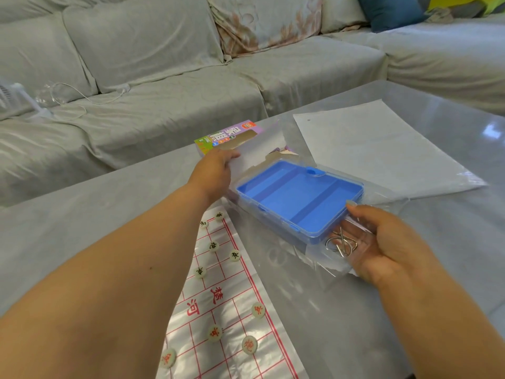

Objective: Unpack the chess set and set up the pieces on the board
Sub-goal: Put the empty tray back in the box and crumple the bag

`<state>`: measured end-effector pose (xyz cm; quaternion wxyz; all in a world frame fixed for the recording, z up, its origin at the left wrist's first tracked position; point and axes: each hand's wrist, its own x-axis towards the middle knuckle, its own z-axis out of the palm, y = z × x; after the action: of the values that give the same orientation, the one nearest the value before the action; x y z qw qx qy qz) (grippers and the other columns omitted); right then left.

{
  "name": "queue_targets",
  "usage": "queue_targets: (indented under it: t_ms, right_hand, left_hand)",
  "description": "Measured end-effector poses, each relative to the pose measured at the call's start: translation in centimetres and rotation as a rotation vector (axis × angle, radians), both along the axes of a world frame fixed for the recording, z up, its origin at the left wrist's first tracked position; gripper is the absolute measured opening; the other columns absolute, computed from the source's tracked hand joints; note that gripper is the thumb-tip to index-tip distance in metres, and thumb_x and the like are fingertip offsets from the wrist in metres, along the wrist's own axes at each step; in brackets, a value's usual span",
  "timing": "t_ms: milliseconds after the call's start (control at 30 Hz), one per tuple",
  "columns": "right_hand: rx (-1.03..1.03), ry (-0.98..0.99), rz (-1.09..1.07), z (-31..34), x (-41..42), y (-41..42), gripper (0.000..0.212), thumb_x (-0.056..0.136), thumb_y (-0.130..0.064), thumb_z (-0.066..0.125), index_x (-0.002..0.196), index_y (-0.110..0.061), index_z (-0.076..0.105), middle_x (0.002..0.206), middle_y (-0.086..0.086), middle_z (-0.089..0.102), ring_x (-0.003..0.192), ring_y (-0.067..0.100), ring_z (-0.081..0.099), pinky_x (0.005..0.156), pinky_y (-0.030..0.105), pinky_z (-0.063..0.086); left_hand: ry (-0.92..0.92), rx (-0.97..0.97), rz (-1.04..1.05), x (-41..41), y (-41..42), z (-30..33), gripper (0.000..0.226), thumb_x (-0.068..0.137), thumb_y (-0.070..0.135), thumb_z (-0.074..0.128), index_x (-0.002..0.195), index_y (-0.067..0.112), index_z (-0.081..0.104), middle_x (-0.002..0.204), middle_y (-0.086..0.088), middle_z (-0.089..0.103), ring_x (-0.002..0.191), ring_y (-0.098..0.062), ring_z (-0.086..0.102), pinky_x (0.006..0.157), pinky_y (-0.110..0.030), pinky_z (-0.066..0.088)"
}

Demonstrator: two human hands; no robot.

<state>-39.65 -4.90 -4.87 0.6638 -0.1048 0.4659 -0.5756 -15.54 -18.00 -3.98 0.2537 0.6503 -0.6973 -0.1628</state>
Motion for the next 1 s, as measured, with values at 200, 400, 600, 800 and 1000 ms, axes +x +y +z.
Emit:
queue_targets:
  t_ms: [200,400,600,800,1000]
  right_hand:
    - [0.045,-0.014,0.03,-0.3,0.2,-0.1,0.005,0.083,-0.009,0.061,0.08,-0.012,0.059,0.059,0.005,0.068,0.053,0.02,0.066,0.058,0.031,0.054]
    - [0.035,-0.008,-0.044,-0.2,-1.2,-0.6,0.006,0.085,-0.01,0.06,0.08,-0.012,0.057,0.058,0.005,0.068,0.05,0.019,0.066,0.066,0.034,0.055]
    - [0.035,-0.004,-0.071,-0.4,-1.4,-0.7,0.003,0.084,-0.009,0.061,0.085,-0.011,0.06,0.061,0.006,0.07,0.054,0.019,0.068,0.084,0.044,0.052]
    - [0.043,-0.013,-0.048,-0.4,-1.5,-0.7,0.004,0.085,-0.01,0.06,0.081,-0.011,0.059,0.058,0.005,0.069,0.051,0.018,0.067,0.07,0.037,0.054]
    - [0.043,-0.027,-0.048,-0.4,-1.3,-0.6,0.004,0.085,-0.009,0.06,0.082,-0.011,0.058,0.059,0.007,0.069,0.055,0.02,0.068,0.076,0.038,0.055]
  left_hand:
    - [0.082,0.02,-0.013,0.4,0.5,0.0,0.042,0.088,0.008,0.062,0.129,0.017,0.057,0.135,-0.003,0.05,0.116,-0.026,0.053,0.099,-0.04,0.046]
    - [0.124,-0.02,0.011,0.7,0.4,-0.3,0.038,0.078,0.007,0.073,0.114,0.016,0.064,0.118,-0.001,0.059,0.103,-0.02,0.056,0.09,-0.027,0.044]
    - [0.077,-0.013,0.05,0.3,0.6,-0.4,0.055,0.067,0.001,0.08,0.115,0.019,0.061,0.114,0.004,0.052,0.097,-0.012,0.046,0.08,-0.019,0.035]
    - [0.084,0.054,0.001,0.9,1.3,0.2,0.063,0.065,-0.007,0.075,0.12,0.018,0.057,0.112,0.006,0.046,0.1,-0.013,0.045,0.081,-0.019,0.036]
    - [0.122,0.123,-0.035,1.8,1.8,0.6,0.067,0.066,-0.014,0.071,0.122,0.019,0.056,0.116,0.002,0.047,0.104,-0.015,0.046,0.086,-0.024,0.04]
